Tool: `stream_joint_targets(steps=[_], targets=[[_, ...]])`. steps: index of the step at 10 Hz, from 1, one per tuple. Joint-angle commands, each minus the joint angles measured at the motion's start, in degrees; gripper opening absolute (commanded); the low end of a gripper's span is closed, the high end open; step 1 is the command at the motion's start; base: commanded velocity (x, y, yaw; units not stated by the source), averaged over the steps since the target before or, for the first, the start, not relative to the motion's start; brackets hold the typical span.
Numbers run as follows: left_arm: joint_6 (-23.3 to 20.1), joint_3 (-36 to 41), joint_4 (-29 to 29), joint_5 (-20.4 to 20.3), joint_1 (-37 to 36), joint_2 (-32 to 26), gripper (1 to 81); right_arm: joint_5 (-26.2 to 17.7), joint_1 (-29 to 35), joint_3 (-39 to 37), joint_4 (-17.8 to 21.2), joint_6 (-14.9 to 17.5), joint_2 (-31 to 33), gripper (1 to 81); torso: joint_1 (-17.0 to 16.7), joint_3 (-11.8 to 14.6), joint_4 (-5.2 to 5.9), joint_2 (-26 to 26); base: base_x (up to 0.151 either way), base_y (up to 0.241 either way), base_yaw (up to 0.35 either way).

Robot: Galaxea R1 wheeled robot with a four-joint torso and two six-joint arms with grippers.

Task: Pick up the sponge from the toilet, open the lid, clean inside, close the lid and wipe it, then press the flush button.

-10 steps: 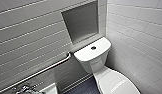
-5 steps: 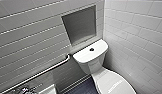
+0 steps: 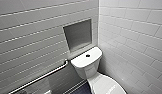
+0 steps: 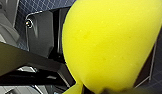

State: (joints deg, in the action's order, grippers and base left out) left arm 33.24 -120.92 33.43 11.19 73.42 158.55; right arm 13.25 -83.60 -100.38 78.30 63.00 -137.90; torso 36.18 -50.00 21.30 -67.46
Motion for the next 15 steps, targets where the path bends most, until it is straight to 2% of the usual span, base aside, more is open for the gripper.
stream_joint_targets(steps=[1,3,4,6,9,10,11,12,14,15], targets=[[0.0,-0.2,0.1,3.3,-1.4,-0.2,81.1,-7.8,0.4,-3.7,-1.0,0.4,-2.1,1.0,-3.5,5.3,0.00,5.4,0.000,0.000,0.000],[0.0,-1.9,0.1,3.4,-1.1,1.1,81.1,-11.9,0.3,-11.1,-1.0,0.4,-6.0,1.0,-6.2,9.5,0.00,9.5,0.000,0.000,0.000],[0.0,-3.1,0.1,3.7,-1.0,1.9,81.1,-14.1,0.3,-14.8,-1.0,0.4,-7.6,1.0,-7.6,7.2,0.00,11.6,0.000,0.000,0.000],[-1.3,-7.0,0.1,5.2,-0.6,5.1,81.1,-18.1,0.3,-23.7,-0.8,0.3,-11.5,1.0,-9.9,7.8,0.00,15.1,0.000,0.000,0.000],[-1.8,-12.3,0.1,5.4,0.4,7.9,81.1,-23.5,0.2,-31.3,-1.0,0.3,-15.5,1.0,-13.7,8.3,-0.02,20.9,0.000,0.000,0.000],[-2.2,-13.6,0.1,5.4,0.6,8.5,81.1,-23.8,0.3,-32.9,-1.0,0.4,-16.6,1.0,-15.2,8.3,-2.26,23.2,0.000,0.000,0.000],[-2.3,-15.0,0.1,5.4,0.8,9.3,81.1,-23.8,0.2,-35.0,-1.1,0.4,-18.0,1.0,-16.4,10.2,-5.29,25.2,0.000,0.000,0.000],[-2.3,-16.2,0.1,5.4,0.8,9.9,81.1,-24.0,0.3,-37.1,-1.1,0.4,-19.3,1.0,-17.5,10.4,-6.11,26.8,0.000,0.000,0.000],[-2.3,-16.5,0.1,5.4,1.0,9.9,81.1,-25.5,0.5,-38.8,-1.1,0.5,-20.0,1.0,-19.8,11.8,-9.03,30.5,0.000,0.000,0.000],[-2.4,-16.5,0.1,5.3,1.0,10.0,81.1,-25.6,0.5,-38.9,-1.2,0.5,-20.1,1.0,-21.2,10.1,-5.96,32.5,0.000,0.000,0.000]])
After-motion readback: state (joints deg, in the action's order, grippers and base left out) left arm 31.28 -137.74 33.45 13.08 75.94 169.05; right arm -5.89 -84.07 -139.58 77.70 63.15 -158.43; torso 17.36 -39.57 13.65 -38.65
